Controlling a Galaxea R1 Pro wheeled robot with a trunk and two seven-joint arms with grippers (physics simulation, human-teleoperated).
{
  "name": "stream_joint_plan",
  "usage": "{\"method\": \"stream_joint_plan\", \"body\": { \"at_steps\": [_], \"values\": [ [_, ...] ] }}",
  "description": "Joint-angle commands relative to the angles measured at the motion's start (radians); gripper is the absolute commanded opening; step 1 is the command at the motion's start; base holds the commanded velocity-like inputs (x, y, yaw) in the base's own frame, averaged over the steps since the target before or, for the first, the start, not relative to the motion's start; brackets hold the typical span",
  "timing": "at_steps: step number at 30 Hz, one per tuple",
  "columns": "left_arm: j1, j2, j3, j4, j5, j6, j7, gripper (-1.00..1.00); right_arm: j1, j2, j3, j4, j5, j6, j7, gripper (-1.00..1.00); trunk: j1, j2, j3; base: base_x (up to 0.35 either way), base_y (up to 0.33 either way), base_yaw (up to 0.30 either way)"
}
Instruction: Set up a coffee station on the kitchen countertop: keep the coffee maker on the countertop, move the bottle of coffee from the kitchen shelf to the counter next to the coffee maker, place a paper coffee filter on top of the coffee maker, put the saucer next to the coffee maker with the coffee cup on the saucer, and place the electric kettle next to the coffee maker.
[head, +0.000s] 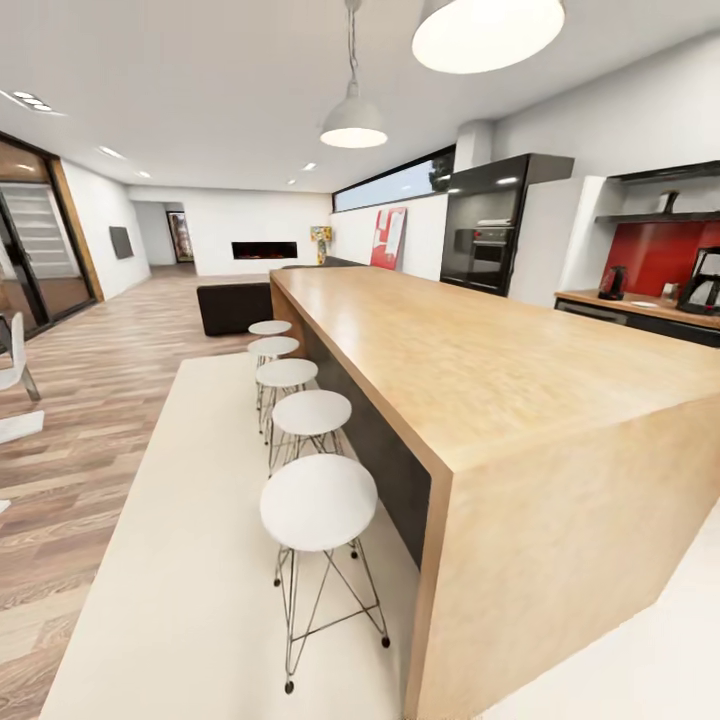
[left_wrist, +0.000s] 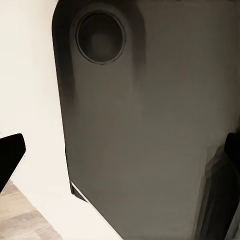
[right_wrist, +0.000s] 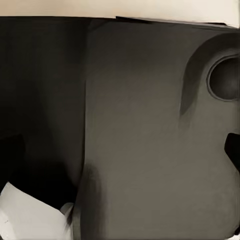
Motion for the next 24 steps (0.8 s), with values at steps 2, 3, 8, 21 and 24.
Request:
{"method": "stream_joint_plan", "body": {
  "at_steps": [2, 3, 8, 21, 24],
  "values": [
    [0.000, 0.000, 0.000, -0.001, -0.001, 0.002, -0.002, 1.00, 0.000, 0.000, 0.001, -0.005, 0.004, 0.000, 0.001, 1.00, 0.000, 0.000, -0.001, 0.000, 0.000, -0.278],
    [0.000, 0.000, 0.000, -0.002, -0.002, 0.002, -0.002, 1.00, 0.000, 0.000, 0.001, -0.009, 0.004, 0.000, 0.001, 1.00, 0.000, 0.000, -0.001, 0.000, 0.000, -0.278],
    [0.000, 0.000, 0.000, -0.002, -0.001, 0.001, -0.002, 1.00, 0.000, -0.006, 0.000, -0.023, 0.004, -0.002, 0.001, 1.00, 0.000, 0.000, -0.001, 0.000, 0.000, -0.278],
    [-0.001, 0.000, -0.002, -0.002, -0.002, 0.000, -0.002, 1.00, 0.000, -0.030, -0.135, -0.036, -0.074, -0.030, 0.001, 1.00, 0.000, 0.000, -0.001, 0.000, 0.000, -0.279],
    [-0.001, 0.000, -0.003, -0.002, -0.002, 0.000, -0.002, 1.00, 0.000, -0.033, -0.149, -0.036, -0.079, -0.030, 0.001, 1.00, 0.000, 0.000, -0.001, 0.000, 0.000, -0.279]
  ]
}}
